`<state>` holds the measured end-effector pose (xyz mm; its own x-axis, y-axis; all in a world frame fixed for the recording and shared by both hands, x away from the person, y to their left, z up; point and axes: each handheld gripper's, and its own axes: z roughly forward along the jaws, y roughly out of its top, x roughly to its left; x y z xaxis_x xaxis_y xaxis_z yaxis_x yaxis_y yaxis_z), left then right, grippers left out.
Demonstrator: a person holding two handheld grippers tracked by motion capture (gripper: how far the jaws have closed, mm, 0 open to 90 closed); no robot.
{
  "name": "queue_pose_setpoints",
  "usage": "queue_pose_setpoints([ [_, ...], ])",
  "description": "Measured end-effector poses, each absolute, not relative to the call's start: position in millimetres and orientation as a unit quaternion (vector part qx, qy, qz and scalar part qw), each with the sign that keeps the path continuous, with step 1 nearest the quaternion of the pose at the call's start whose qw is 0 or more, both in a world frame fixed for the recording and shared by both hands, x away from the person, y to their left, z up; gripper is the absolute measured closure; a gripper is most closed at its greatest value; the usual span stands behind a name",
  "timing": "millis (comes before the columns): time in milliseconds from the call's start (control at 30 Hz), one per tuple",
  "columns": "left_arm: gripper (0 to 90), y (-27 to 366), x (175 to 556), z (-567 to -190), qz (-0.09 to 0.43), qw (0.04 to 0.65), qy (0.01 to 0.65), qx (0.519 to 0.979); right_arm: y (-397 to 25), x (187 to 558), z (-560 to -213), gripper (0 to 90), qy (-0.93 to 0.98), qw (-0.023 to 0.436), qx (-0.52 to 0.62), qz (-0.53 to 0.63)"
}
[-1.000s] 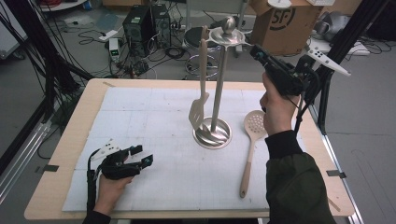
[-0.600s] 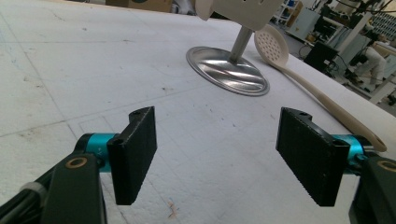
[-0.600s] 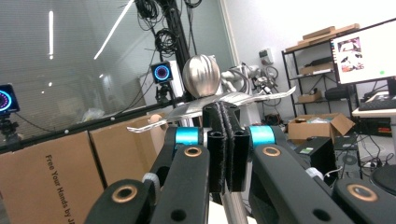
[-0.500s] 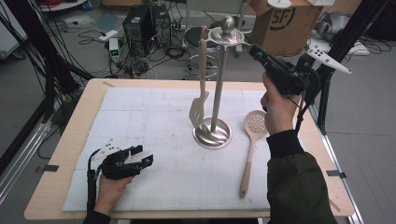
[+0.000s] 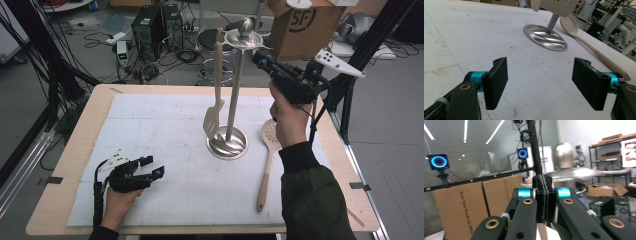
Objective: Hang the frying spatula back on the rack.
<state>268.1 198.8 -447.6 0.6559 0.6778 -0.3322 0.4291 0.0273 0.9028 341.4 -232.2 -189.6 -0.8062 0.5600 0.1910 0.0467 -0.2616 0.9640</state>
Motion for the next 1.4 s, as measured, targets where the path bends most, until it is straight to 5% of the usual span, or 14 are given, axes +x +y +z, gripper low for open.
queue_pose_setpoints([
  [367,29.5,199,268,-447,0.105,0.593,0.401,0.690,-202,335,-188,90.0,0.605,0.168,0.233,0.742],
  [1400,29.6,199,268,-448,0.104,0.594,0.400,0.690,-208,340,-187,90.0,0.595,0.179,0.248,0.743],
])
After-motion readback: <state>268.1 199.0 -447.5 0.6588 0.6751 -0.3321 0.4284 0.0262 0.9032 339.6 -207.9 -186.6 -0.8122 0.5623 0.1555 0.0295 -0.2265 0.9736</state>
